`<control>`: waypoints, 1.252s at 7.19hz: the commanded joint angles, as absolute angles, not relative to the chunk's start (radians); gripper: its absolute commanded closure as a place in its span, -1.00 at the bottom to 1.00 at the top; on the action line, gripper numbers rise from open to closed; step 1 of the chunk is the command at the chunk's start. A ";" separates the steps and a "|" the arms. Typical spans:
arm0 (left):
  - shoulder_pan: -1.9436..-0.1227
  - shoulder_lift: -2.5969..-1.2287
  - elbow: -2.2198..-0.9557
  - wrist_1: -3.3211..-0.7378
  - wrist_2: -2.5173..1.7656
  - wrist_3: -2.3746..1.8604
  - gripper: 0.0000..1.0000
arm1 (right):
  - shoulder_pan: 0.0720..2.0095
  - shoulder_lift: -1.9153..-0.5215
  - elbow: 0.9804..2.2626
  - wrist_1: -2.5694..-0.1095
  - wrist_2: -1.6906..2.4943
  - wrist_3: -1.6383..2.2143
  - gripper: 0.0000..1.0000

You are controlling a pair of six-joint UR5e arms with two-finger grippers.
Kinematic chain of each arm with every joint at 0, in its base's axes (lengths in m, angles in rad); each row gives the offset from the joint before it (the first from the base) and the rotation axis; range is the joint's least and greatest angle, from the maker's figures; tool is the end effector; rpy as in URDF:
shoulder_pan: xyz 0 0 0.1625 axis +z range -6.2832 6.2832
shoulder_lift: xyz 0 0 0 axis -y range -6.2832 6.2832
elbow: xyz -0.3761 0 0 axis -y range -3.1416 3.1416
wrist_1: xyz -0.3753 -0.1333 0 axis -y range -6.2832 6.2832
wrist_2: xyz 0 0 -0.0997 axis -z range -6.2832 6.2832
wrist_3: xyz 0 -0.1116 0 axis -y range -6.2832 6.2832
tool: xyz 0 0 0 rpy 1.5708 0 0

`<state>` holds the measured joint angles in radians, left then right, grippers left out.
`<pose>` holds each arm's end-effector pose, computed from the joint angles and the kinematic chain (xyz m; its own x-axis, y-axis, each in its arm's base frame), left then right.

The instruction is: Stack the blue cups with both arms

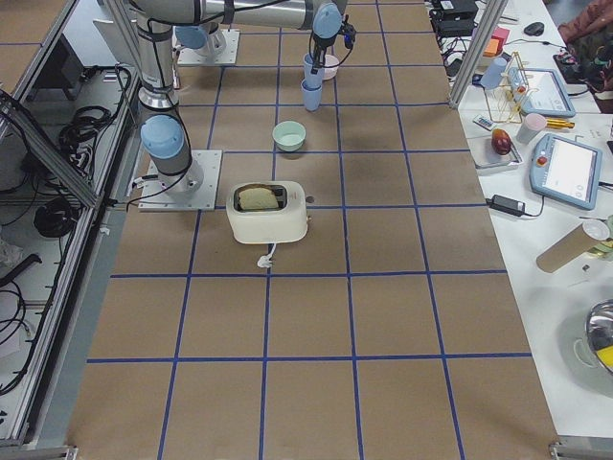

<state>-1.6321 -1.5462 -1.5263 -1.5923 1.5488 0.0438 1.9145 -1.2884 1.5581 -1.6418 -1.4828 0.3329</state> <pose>-0.1643 -0.4608 0.4577 -0.9942 0.1059 0.0199 0.1048 0.9933 -0.0485 0.3175 -0.4624 0.2950 -0.9999 -0.0002 -0.0169 -0.0038 0.9767 0.2147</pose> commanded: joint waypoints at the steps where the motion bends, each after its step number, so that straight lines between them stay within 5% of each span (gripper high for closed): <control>1: -1.632 -1.546 -1.526 -1.592 1.549 0.044 -1.00 | 1.914 -1.289 1.566 -1.643 -1.486 0.333 0.21; 2: -1.632 -1.546 -1.526 -1.592 1.549 0.044 -1.00 | 1.914 -1.287 1.568 -1.643 -1.488 0.339 -0.76; 3: -1.632 -1.546 -1.526 -1.592 1.549 0.043 -1.00 | 1.914 -1.289 1.566 -1.649 -1.483 0.344 -1.00; 9: -1.632 -1.545 -1.528 -1.592 1.549 0.044 -1.00 | 1.682 -1.367 1.459 -1.703 -1.517 0.016 -1.00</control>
